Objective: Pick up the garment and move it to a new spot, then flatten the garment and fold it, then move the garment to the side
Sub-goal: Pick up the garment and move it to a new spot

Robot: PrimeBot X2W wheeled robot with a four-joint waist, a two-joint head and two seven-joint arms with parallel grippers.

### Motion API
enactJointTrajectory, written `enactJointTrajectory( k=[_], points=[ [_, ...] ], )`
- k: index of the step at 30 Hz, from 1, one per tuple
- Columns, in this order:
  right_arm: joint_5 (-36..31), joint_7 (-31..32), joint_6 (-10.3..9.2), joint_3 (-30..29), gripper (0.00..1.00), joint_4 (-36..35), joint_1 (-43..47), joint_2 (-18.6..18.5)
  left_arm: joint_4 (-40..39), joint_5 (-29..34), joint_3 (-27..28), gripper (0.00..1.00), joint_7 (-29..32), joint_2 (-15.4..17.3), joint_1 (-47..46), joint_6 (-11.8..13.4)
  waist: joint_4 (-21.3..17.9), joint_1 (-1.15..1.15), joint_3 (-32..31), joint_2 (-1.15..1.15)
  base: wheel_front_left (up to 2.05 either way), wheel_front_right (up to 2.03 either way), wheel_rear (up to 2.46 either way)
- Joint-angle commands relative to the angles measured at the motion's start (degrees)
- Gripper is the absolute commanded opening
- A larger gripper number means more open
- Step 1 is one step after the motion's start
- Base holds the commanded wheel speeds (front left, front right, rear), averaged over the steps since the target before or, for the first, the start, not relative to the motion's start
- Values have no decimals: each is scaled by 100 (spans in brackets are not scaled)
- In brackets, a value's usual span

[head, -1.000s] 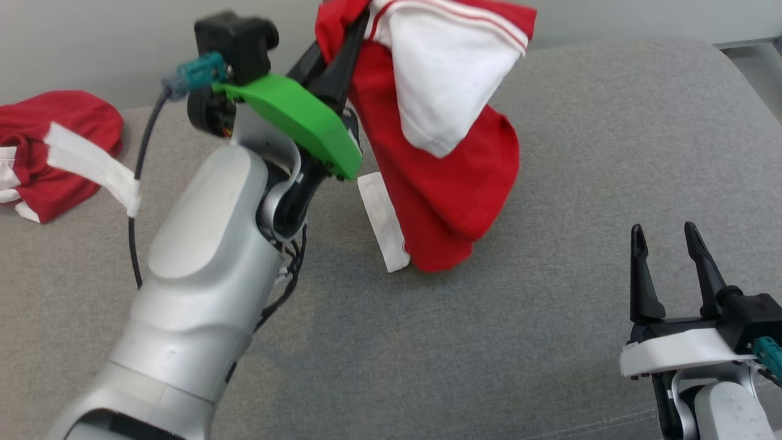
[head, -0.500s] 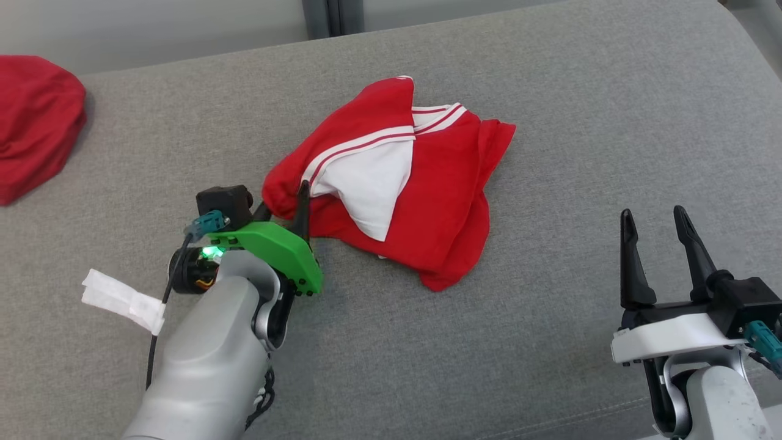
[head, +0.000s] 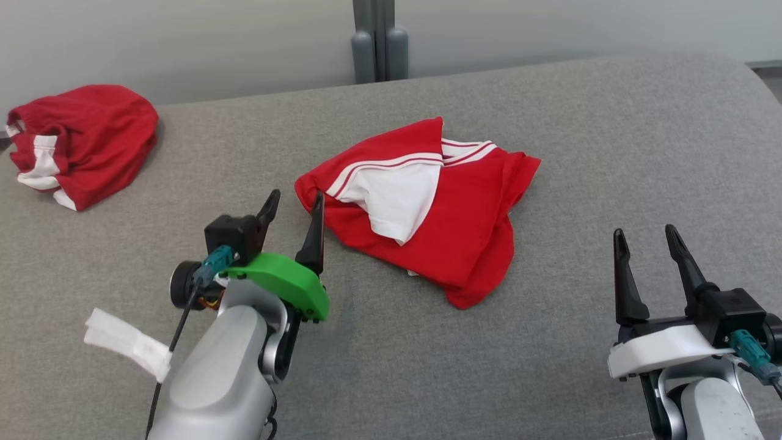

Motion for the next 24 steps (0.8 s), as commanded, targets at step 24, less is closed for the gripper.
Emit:
enactJointTrajectory(
  k=[24],
  points=[
    [205,-18,-4,-45,100,385,748,-16,-1934,1128,1286,100,-1,-159,2861,120,651,0,-805,0,0,0,0]
  ],
)
